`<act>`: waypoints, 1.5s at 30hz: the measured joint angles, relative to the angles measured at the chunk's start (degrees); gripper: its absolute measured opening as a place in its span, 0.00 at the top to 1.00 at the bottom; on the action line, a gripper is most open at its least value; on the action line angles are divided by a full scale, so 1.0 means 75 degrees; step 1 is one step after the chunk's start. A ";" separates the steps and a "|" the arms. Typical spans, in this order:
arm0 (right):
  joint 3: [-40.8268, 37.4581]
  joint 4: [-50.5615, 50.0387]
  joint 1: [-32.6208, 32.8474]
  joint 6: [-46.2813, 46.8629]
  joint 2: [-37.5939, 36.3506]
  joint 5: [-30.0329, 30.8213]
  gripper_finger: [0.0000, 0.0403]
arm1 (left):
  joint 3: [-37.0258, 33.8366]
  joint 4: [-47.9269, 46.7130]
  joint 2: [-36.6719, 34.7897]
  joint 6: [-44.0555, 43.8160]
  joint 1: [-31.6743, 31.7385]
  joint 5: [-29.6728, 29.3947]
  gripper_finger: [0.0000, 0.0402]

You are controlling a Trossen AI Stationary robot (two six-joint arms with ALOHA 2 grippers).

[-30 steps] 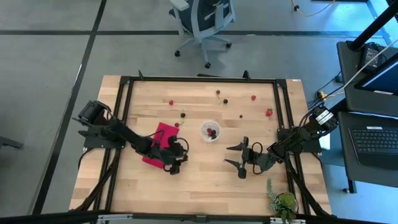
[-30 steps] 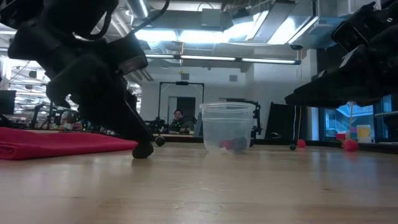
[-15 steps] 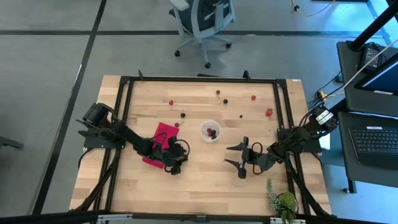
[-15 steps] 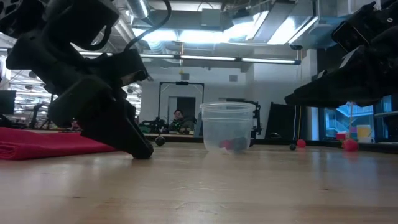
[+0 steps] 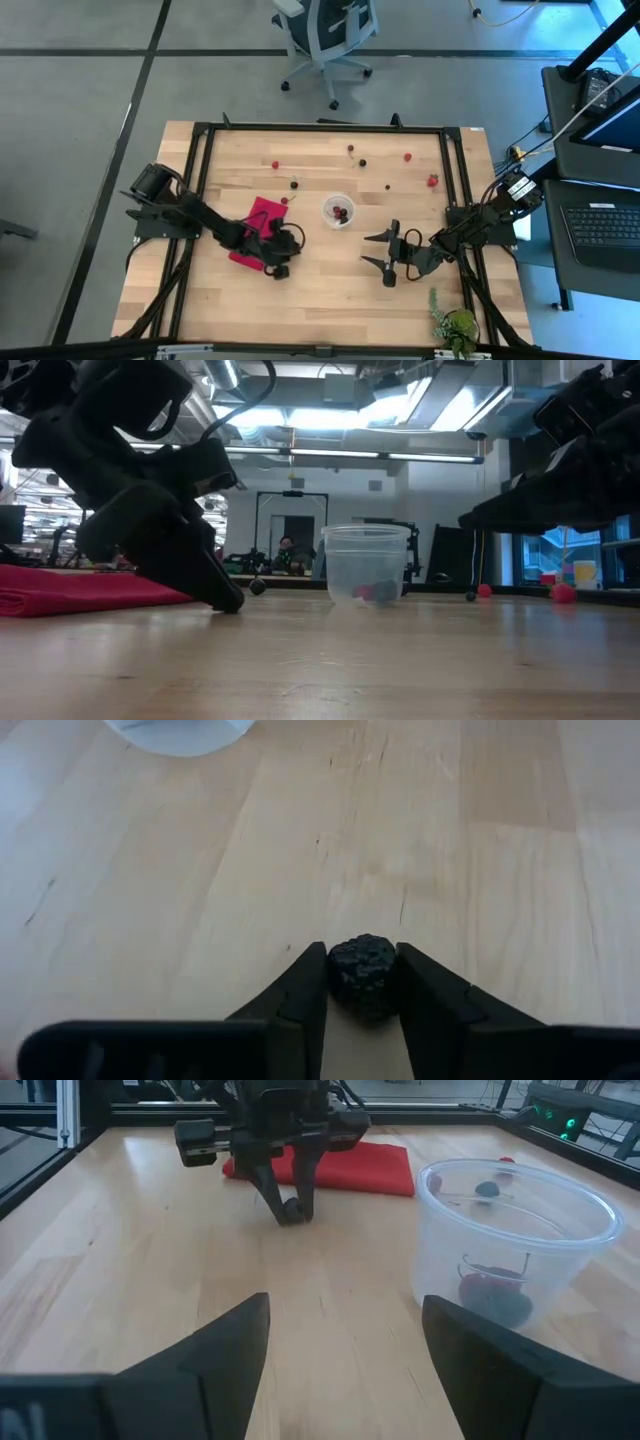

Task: Pick and placing Produce into tupperware
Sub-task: Put the blackberries into the transparent bin

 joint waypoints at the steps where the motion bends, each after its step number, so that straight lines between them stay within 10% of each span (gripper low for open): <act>1: 0.0000 -0.0010 0.0000 0.0000 0.0000 0.0000 0.34 | 0.0005 -0.0125 -0.0105 0.0009 0.0025 -0.0003 0.78; 18: 0.0000 -0.0042 -0.0248 -0.0009 0.0006 -0.0006 0.34 | 0.4184 -0.5028 -0.1111 0.2169 0.2016 0.0887 0.77; 45: 0.0052 -0.0138 -0.0298 -0.0340 0.0006 -0.0181 0.34 | 0.4578 -0.3913 0.0248 0.3119 0.3129 0.2303 0.77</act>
